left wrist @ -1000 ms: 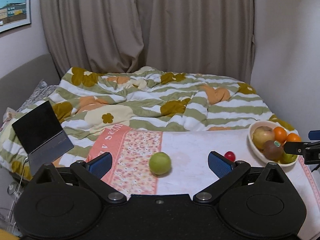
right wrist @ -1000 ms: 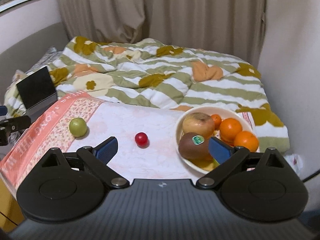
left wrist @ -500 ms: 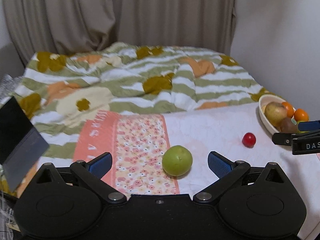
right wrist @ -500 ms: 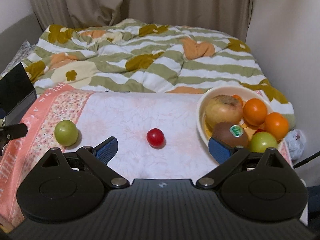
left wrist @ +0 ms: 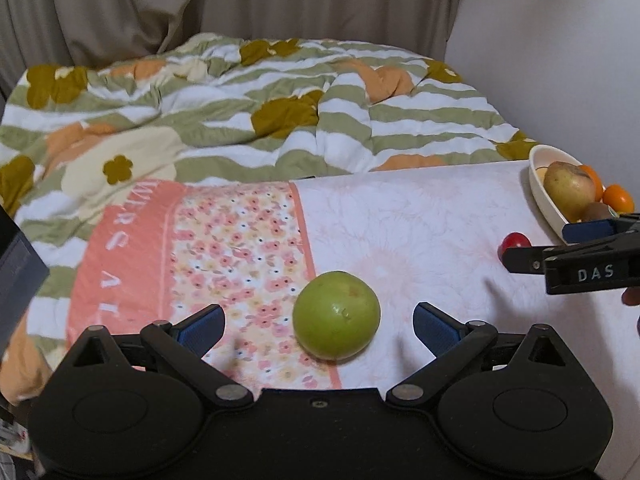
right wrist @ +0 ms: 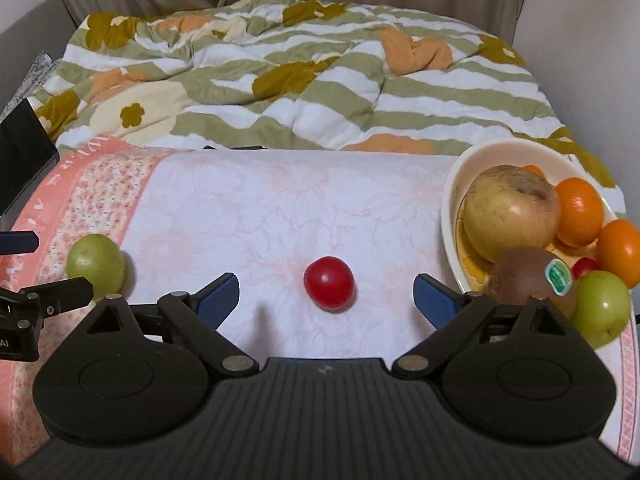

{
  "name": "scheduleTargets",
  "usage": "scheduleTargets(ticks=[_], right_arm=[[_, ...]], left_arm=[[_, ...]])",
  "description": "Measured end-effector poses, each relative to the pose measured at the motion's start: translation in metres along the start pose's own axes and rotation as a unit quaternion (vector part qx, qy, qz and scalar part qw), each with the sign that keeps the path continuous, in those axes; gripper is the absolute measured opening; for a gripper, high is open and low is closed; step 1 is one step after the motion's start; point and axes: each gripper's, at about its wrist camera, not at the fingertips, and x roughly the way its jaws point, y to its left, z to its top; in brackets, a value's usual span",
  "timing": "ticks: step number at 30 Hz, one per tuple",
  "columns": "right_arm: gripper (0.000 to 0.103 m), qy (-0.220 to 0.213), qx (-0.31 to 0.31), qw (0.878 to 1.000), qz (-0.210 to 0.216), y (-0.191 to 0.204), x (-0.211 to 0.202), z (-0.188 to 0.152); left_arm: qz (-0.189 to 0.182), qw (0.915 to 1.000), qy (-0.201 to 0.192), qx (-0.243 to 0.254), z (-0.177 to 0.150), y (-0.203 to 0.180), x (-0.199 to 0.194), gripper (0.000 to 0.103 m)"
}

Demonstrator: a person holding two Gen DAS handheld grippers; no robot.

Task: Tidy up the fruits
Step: 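Move both tools back over the last green apple and red tomato, then grasp the small green apple with the left tool while the right tool grasps the red tomato, then lift the green apple and tomato and carry both over the bowl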

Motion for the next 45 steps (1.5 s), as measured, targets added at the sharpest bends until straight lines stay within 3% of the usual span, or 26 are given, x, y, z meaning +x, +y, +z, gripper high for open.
scheduleTargets(ticks=[3,4,9,11,12,18,24,34,45], right_arm=[[0.102,0.011,-0.011,1.0,-0.001,0.002,0.011,0.002],[0.097,0.015,-0.014,1.0,0.002,0.002,0.014,0.003],[0.086,0.026,-0.027,0.999,-0.001,0.003,0.024,0.004],[0.082,0.029,-0.028,0.999,0.0,0.003,0.026,0.005],[0.082,0.031,-0.029,0.999,0.001,0.003,0.027,0.005],[0.076,0.033,-0.03,0.999,0.002,0.004,0.029,0.005],[0.047,0.028,-0.046,0.998,0.008,0.01,0.027,0.008],[0.046,0.008,-0.039,0.999,0.007,0.012,0.008,0.008],[0.046,-0.038,-0.006,0.999,-0.002,0.004,-0.062,-0.009]], left_arm=[[-0.006,0.9998,0.015,-0.005,0.002,-0.002,0.013,0.089],[-0.007,0.9998,0.02,-0.006,0.002,-0.002,0.017,0.086],[-0.008,0.9996,0.023,-0.012,0.002,-0.005,0.026,0.079],[-0.009,0.9996,0.026,-0.009,0.003,-0.006,0.028,0.061],[-0.007,0.9996,0.027,-0.006,0.003,-0.006,0.029,0.059],[-0.004,0.9997,0.023,0.006,0.001,-0.008,0.029,0.058],[-0.002,0.9997,0.024,0.003,0.0,-0.007,0.027,0.058],[-0.002,1.0,-0.002,-0.01,-0.001,0.001,0.001,0.058],[-0.02,0.9974,-0.068,0.006,0.005,-0.016,-0.057,0.058]])
